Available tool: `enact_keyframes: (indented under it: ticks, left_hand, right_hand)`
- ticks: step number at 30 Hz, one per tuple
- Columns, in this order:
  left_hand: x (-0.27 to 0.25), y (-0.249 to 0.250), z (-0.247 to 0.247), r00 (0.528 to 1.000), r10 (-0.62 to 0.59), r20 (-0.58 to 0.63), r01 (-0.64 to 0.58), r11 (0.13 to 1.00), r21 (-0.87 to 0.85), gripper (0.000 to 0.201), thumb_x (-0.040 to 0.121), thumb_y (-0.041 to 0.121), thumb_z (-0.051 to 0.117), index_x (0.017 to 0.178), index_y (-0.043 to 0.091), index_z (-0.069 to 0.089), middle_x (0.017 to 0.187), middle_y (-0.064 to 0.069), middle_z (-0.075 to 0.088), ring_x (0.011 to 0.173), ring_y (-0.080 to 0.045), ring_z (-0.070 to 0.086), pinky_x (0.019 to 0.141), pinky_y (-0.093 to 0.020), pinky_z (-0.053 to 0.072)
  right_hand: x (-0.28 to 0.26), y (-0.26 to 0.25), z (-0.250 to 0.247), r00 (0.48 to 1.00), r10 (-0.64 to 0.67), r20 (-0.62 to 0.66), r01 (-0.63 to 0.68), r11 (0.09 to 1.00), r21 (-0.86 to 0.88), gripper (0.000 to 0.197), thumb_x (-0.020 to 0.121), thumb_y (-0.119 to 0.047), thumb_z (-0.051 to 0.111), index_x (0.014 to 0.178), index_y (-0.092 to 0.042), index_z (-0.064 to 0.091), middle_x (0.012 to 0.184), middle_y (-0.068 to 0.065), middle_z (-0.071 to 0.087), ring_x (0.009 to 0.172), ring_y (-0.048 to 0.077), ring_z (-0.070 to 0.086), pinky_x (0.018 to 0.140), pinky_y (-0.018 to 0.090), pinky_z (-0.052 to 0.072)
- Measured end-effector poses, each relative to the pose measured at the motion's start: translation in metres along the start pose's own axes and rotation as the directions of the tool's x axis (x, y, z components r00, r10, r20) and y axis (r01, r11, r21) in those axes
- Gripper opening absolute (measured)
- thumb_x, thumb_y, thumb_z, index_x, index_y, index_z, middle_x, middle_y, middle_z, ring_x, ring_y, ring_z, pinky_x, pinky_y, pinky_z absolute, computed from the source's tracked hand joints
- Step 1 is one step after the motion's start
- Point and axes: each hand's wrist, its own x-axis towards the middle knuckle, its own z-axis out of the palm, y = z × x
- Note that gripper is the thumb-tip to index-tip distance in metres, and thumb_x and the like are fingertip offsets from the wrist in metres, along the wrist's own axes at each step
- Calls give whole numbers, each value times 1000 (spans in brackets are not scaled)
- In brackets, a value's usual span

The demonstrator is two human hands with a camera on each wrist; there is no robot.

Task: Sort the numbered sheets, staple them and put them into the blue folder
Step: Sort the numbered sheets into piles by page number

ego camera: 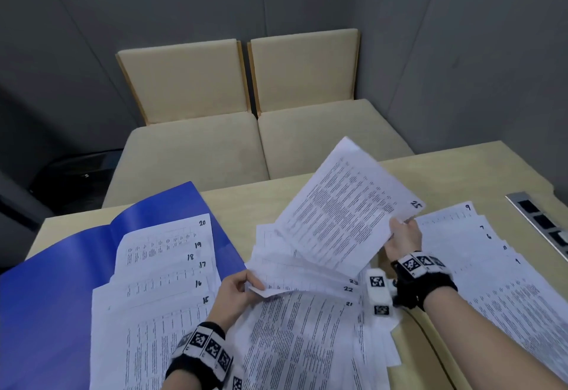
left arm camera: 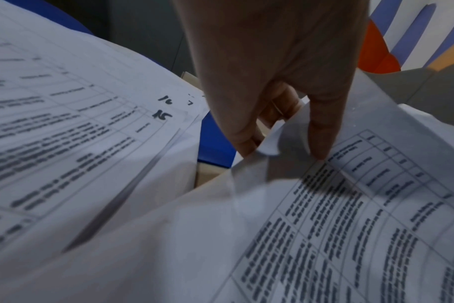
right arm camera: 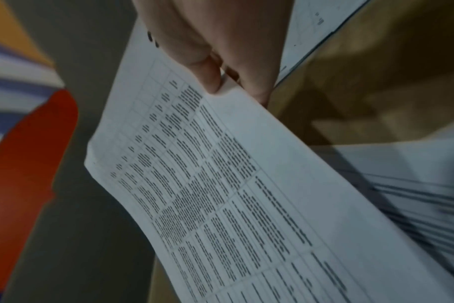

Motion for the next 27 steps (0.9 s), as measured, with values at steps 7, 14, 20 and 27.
enact_keyframes:
  ticks: [7, 14, 20, 27]
  left_hand:
    - [-4, -3, -6, 999, 15, 35, -15, 1000, -25, 20, 68, -20, 70, 63, -3, 61, 65, -2, 67, 63, -9, 63, 60, -17, 49]
    - [-3, -1, -5, 1000, -2, 26, 2, 1000, -8, 25, 69, -21, 69, 61, 2, 62, 67, -4, 66, 65, -11, 63, 61, -19, 50]
    - [-5, 5, -1, 1000, -1, -16, 1, 999, -36, 25, 71, -23, 67, 62, -1, 59, 62, -4, 68, 61, -12, 67, 58, -20, 52]
    - [-3, 3, 0, 989, -28, -147, 20, 998, -58, 17, 73, -13, 72, 65, -2, 62, 64, -1, 67, 67, -12, 66, 60, -19, 52]
  right_hand:
    - [28, -25, -13, 984, -92, -155, 88, 996, -35, 44, 97, -6, 41, 138, 8, 32, 141, 32, 38, 126, 47, 41, 87, 37, 42]
    - [16, -27, -8, 994, -86, -73, 81, 994, -74, 39, 97, -2, 41, 133, 10, 37, 140, 33, 39, 127, 47, 42, 103, 49, 39]
    - [-15, 17, 4, 951, 106, 291, -45, 977, -210, 31, 92, 10, 40, 108, -8, 59, 109, 11, 66, 91, 24, 62, 83, 41, 50]
    - [-41, 69, 14, 872, 339, 352, -235, 923, -306, 25, 85, 16, 50, 107, 5, 56, 94, 17, 68, 77, 27, 67, 61, 36, 57]
